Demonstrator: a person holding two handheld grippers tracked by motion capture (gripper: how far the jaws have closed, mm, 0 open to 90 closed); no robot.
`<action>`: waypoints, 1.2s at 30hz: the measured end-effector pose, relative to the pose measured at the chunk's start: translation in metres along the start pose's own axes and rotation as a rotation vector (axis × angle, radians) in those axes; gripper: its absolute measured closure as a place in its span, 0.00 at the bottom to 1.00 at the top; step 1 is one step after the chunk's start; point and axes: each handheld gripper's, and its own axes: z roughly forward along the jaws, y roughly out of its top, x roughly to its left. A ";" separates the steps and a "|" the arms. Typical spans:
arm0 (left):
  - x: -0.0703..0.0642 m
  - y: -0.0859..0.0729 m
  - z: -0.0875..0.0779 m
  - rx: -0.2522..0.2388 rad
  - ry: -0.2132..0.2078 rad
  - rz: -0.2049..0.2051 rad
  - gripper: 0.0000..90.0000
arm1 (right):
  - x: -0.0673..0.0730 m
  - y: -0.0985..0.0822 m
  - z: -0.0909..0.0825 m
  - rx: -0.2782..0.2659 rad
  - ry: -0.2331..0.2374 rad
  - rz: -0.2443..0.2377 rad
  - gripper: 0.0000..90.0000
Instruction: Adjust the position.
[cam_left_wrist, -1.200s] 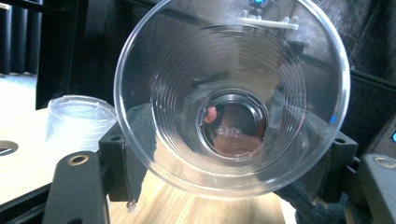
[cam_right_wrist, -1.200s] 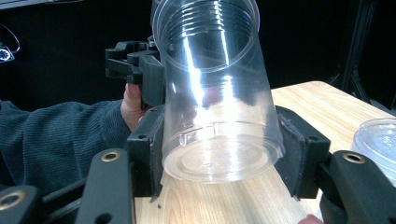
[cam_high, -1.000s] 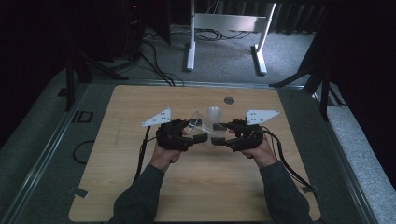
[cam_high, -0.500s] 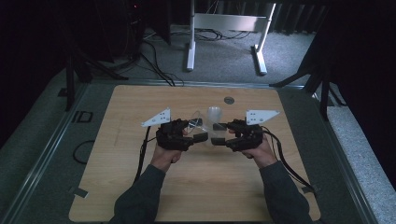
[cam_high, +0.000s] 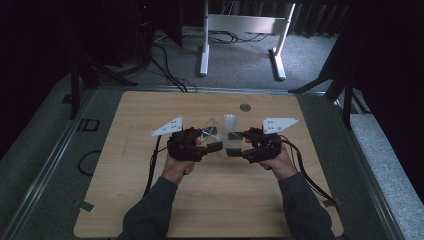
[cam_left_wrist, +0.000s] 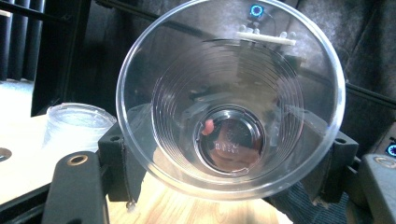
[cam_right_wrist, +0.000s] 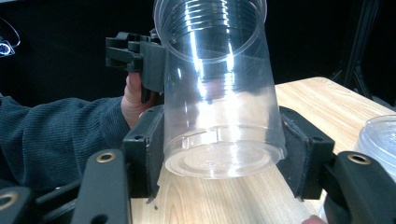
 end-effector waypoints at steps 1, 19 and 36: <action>0.000 0.000 0.000 0.000 0.000 0.000 0.31 | 0.000 0.000 0.000 0.003 -0.002 -0.002 0.43; 0.001 0.001 -0.002 -0.014 -0.002 -0.005 0.32 | 0.001 0.004 0.002 0.030 -0.008 -0.011 0.39; 0.002 0.001 -0.004 -0.014 0.012 -0.003 0.32 | 0.001 0.006 0.002 0.050 -0.003 0.009 0.32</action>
